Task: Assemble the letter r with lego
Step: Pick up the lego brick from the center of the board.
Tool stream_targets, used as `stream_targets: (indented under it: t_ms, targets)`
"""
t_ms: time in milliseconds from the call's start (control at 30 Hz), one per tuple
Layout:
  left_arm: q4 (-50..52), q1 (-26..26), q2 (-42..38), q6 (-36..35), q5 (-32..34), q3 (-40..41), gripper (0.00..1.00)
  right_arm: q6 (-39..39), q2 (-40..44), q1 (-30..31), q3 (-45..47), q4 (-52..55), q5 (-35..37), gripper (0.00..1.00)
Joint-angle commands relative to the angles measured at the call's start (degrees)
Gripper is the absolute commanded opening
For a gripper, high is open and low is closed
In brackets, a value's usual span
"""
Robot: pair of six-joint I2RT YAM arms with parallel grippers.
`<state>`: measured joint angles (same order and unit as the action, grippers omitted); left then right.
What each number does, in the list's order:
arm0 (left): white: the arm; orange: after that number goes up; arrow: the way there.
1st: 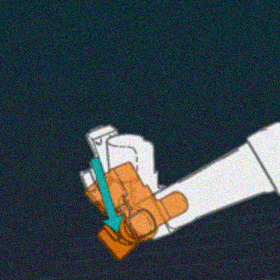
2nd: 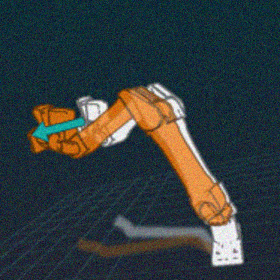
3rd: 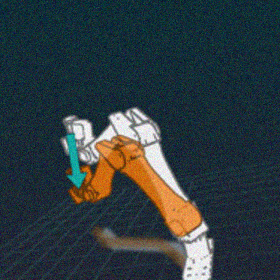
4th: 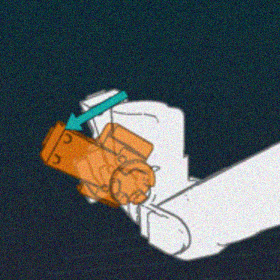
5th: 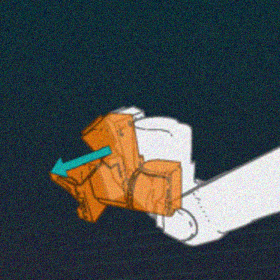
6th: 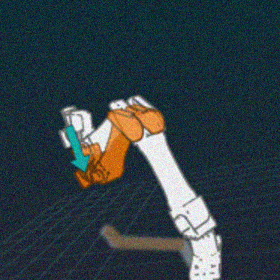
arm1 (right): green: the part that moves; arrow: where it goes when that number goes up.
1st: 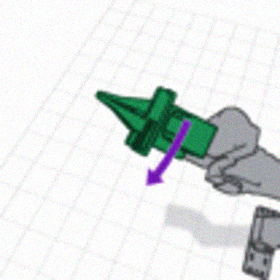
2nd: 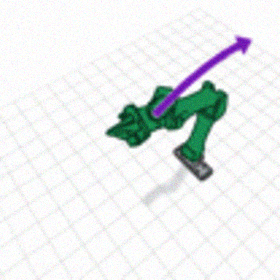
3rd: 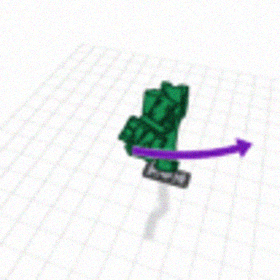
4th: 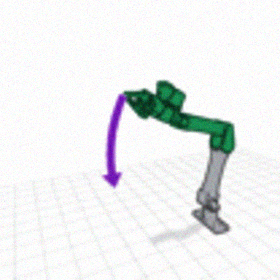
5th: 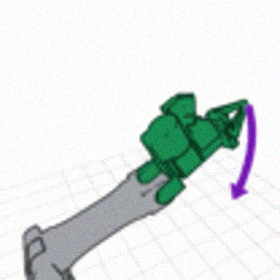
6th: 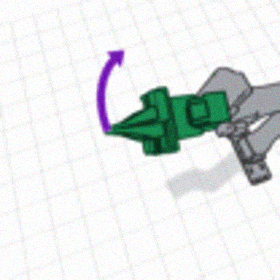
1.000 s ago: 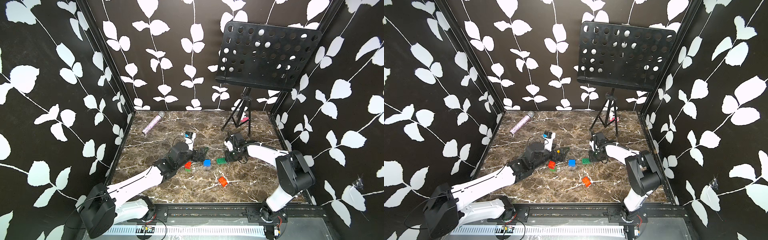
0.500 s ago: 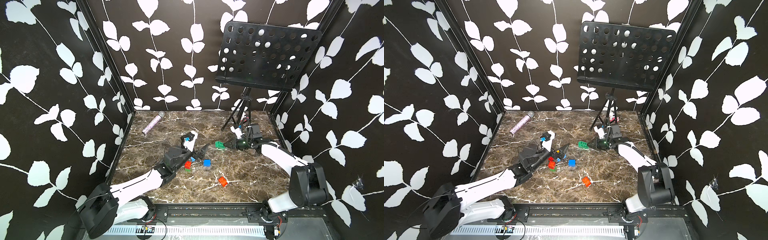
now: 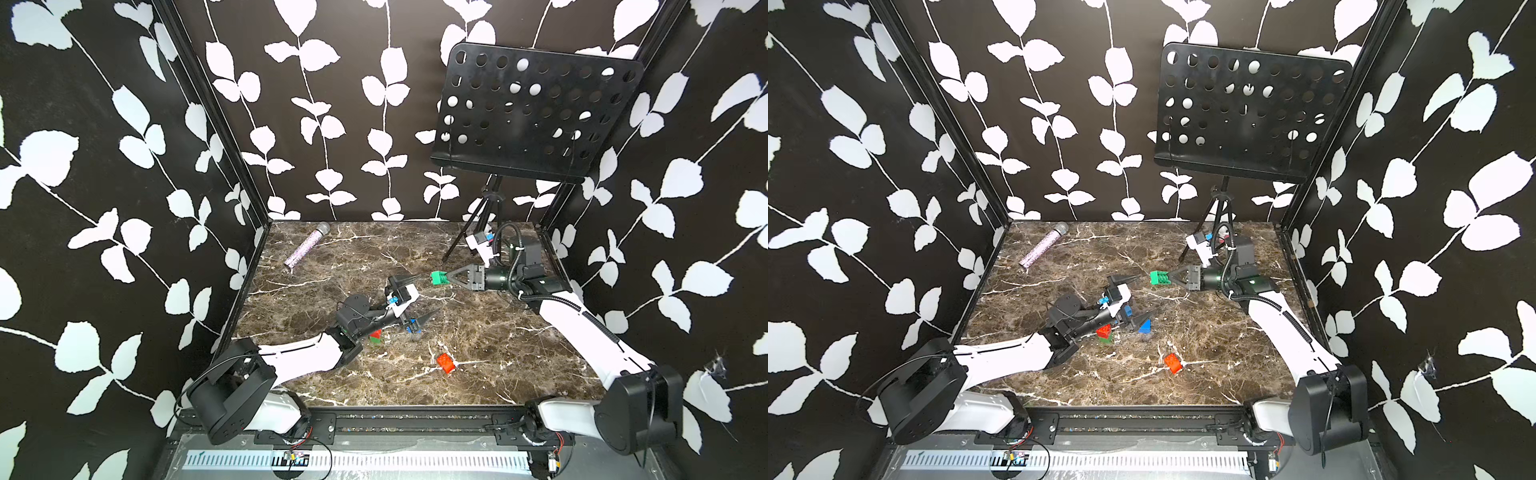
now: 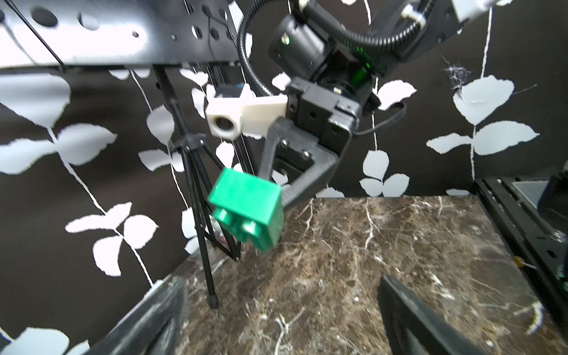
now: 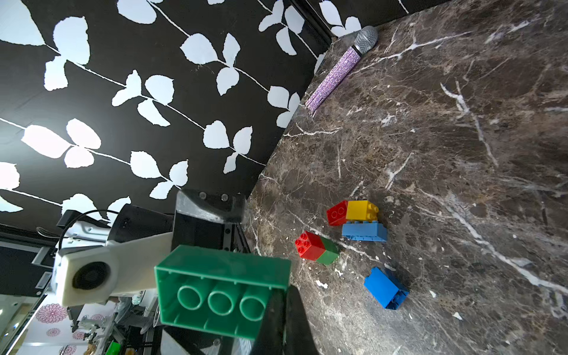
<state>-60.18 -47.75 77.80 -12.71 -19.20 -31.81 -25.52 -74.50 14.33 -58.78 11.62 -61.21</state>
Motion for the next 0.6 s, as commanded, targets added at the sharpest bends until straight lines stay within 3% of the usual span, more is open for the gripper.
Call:
stream_targets:
  t_ms: [0, 267, 467, 567]
  targets:
    - [-4.4, 0.1, -0.1, -0.8, 0.0, -1.4, 0.97, 2.8, 0.8, 1.4, -0.2, 0.9, -2.2, 0.05]
    - [-3.6, 0.1, 2.4, 1.1, -6.6, -4.5, 0.84, 4.2, -0.3, 6.3, -2.0, 1.8, -1.6, 0.05]
    - [-2.0, 0.1, 1.8, 0.5, -7.7, -4.9, 0.61, 3.5, -0.3, 6.7, -1.4, 1.0, -1.5, 0.06]
    - [1.6, 0.1, 0.2, -0.8, -8.2, -5.0, 0.56, 3.4, -0.5, 6.7, -1.6, 0.9, -1.2, 0.05]
